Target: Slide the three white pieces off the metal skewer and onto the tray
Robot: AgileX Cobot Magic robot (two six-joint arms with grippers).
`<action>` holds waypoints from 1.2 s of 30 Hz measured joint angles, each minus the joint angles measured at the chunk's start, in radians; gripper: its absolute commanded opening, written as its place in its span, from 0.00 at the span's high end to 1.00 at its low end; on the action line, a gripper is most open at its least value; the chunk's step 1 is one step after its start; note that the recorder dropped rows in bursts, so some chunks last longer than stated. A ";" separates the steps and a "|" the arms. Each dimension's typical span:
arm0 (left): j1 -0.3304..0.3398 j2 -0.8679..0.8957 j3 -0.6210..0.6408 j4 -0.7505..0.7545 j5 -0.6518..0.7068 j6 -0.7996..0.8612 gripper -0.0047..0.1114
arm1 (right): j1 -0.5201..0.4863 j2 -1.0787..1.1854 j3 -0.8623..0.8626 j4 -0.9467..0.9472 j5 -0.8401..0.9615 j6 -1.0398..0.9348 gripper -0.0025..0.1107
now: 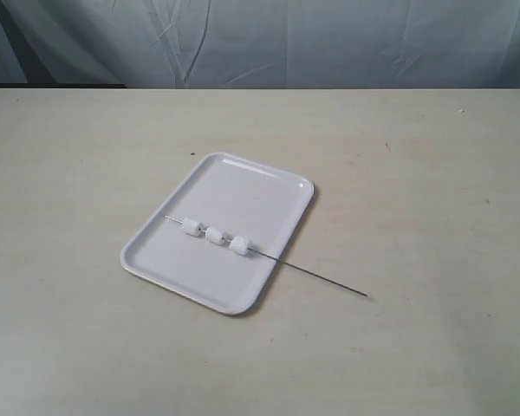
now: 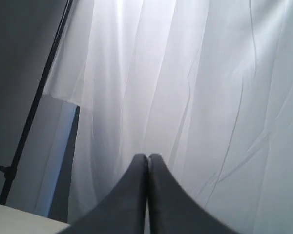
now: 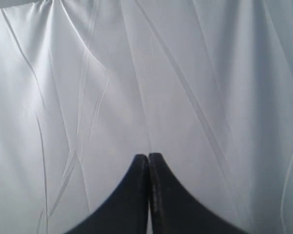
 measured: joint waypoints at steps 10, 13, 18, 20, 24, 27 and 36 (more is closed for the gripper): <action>0.000 0.000 0.000 0.000 -0.060 -0.008 0.96 | 0.000 -0.001 0.000 0.002 -0.050 0.000 0.98; 0.000 0.000 0.000 0.000 -0.122 -0.059 0.96 | 0.000 -0.001 0.000 0.002 -0.073 0.044 0.98; 0.000 0.000 -0.091 0.048 -0.193 -0.076 0.96 | 0.000 0.024 -0.138 -0.058 -0.029 0.151 0.98; 0.000 0.040 -0.182 0.159 -0.200 -0.076 0.96 | 0.002 0.086 -0.282 -0.152 0.014 0.161 0.98; 0.000 0.203 -0.388 0.462 -0.170 -0.149 0.96 | 0.047 0.280 -0.607 -0.265 0.162 0.170 0.98; -0.023 0.366 -0.543 0.736 -0.094 -0.293 0.96 | 0.103 0.480 -0.840 -0.282 0.371 0.174 0.98; -0.138 0.759 -0.729 0.984 0.326 -0.740 0.96 | 0.283 1.043 -1.296 -0.142 1.095 -0.101 0.98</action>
